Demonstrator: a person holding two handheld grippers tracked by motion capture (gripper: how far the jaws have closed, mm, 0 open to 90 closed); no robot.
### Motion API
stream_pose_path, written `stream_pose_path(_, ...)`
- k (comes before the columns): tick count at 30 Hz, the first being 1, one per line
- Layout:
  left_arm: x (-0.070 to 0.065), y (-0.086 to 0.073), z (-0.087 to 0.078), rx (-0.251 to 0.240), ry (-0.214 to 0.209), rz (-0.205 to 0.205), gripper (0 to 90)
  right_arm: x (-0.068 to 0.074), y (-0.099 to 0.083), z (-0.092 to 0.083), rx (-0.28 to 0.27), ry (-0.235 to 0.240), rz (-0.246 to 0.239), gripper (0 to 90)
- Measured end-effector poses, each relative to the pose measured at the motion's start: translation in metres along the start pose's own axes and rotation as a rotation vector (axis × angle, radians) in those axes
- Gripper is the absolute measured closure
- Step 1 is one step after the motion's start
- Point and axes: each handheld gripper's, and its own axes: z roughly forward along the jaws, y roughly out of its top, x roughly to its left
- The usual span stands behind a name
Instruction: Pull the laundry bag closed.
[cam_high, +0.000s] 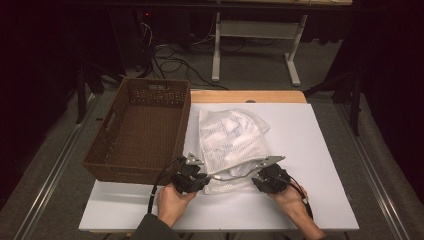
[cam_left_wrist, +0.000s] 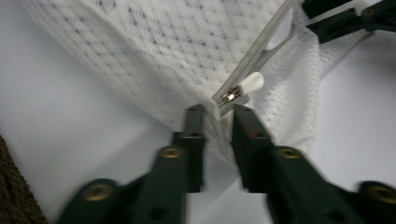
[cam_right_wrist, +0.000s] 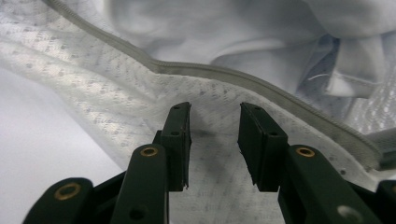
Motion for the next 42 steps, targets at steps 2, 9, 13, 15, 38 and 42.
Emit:
stream_pose_path(2,0.002,-0.001,0.003,0.023,0.007,-0.011,61.3,-0.001,0.0,0.0,0.001,0.0,0.009,64.8)
stream_pose_path(9,0.007,0.001,0.009,0.013,-0.025,-0.031,66.5,-0.003,0.0,0.002,-0.005,0.003,0.014,63.3)
stream_pose_path(13,0.006,0.002,0.012,-0.003,-0.039,-0.028,78.3,-0.008,0.0,0.003,-0.006,0.025,0.036,58.5)
stream_pose_path(15,0.004,0.002,0.009,-0.013,-0.034,-0.007,82.4,-0.008,0.0,0.003,-0.006,0.019,0.035,57.9)
stream_pose_path(38,-0.006,0.001,0.0,-0.046,-0.018,0.04,86.4,0.031,0.024,-0.003,-0.123,0.117,-0.026,75.5)
stream_pose_path(42,-0.008,0.001,0.004,-0.042,-0.022,0.04,86.5,0.035,0.029,0.001,-0.12,0.139,-0.04,73.9)
